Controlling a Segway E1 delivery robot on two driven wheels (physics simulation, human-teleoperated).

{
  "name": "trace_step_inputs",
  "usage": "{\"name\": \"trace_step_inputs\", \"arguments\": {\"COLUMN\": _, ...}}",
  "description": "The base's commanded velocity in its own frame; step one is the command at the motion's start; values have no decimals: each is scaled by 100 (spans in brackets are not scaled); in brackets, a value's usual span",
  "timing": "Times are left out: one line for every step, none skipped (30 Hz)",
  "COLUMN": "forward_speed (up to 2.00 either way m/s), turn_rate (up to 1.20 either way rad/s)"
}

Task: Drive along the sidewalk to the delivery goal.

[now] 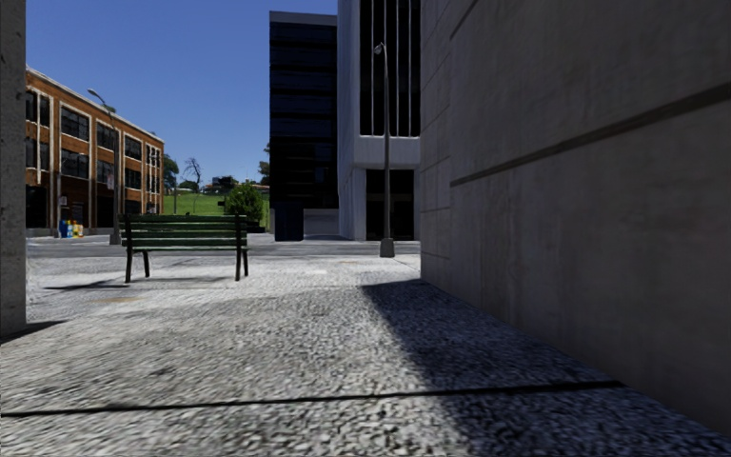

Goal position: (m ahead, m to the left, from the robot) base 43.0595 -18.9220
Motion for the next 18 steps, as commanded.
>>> {"name": "trace_step_inputs", "arguments": {"forward_speed": 200, "turn_rate": 0}}
{"name": "trace_step_inputs", "arguments": {"forward_speed": 200, "turn_rate": 0}}
{"name": "trace_step_inputs", "arguments": {"forward_speed": 200, "turn_rate": 0}}
{"name": "trace_step_inputs", "arguments": {"forward_speed": 200, "turn_rate": 0}}
{"name": "trace_step_inputs", "arguments": {"forward_speed": 200, "turn_rate": 0}}
{"name": "trace_step_inputs", "arguments": {"forward_speed": 200, "turn_rate": 0}}
{"name": "trace_step_inputs", "arguments": {"forward_speed": 200, "turn_rate": 0}}
{"name": "trace_step_inputs", "arguments": {"forward_speed": 200, "turn_rate": 0}}
{"name": "trace_step_inputs", "arguments": {"forward_speed": 200, "turn_rate": 0}}
{"name": "trace_step_inputs", "arguments": {"forward_speed": 200, "turn_rate": 0}}
{"name": "trace_step_inputs", "arguments": {"forward_speed": 200, "turn_rate": 0}}
{"name": "trace_step_inputs", "arguments": {"forward_speed": 200, "turn_rate": 0}}
{"name": "trace_step_inputs", "arguments": {"forward_speed": 200, "turn_rate": 0}}
{"name": "trace_step_inputs", "arguments": {"forward_speed": 200, "turn_rate": 0}}
{"name": "trace_step_inputs", "arguments": {"forward_speed": 200, "turn_rate": 0}}
{"name": "trace_step_inputs", "arguments": {"forward_speed": 200, "turn_rate": 0}}
{"name": "trace_step_inputs", "arguments": {"forward_speed": 200, "turn_rate": 0}}
{"name": "trace_step_inputs", "arguments": {"forward_speed": 200, "turn_rate": 0}}
